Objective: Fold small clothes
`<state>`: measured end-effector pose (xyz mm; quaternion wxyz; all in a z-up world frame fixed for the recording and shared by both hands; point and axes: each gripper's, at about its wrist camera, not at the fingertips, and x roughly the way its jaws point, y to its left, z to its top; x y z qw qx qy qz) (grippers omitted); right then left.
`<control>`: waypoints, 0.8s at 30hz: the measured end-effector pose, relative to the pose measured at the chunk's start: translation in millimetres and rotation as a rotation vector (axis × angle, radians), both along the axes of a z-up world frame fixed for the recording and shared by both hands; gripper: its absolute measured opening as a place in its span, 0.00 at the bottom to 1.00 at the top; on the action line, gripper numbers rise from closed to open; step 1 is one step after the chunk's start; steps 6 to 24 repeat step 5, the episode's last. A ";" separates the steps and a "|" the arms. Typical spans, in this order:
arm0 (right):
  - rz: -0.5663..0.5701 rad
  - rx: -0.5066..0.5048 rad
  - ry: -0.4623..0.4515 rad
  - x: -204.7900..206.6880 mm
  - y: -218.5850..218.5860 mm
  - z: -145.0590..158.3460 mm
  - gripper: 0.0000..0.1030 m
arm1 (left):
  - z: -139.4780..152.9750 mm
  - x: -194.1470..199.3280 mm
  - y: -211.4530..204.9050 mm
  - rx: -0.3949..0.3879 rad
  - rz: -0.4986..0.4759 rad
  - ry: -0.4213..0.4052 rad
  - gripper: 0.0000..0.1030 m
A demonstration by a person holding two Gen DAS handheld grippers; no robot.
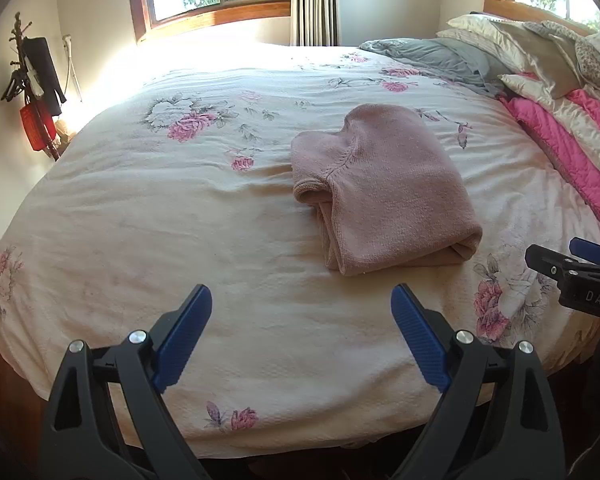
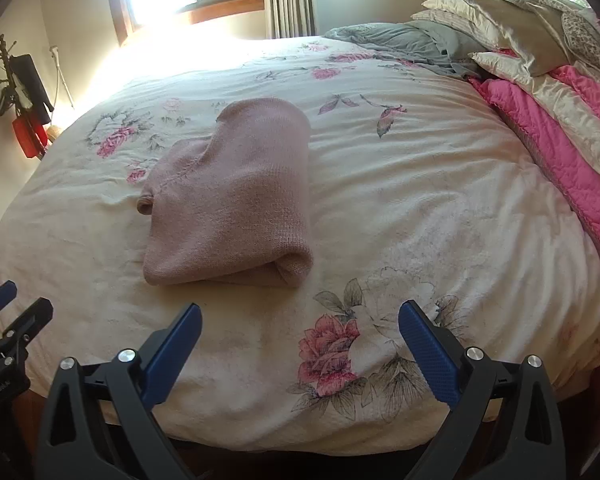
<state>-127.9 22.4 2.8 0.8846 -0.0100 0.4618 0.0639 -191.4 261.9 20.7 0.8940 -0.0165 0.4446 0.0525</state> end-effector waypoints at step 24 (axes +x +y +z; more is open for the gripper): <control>-0.011 -0.008 0.010 0.0 -0.3 -1.9 0.96 | 0.1 -0.3 0.2 0.001 -0.001 -0.001 0.88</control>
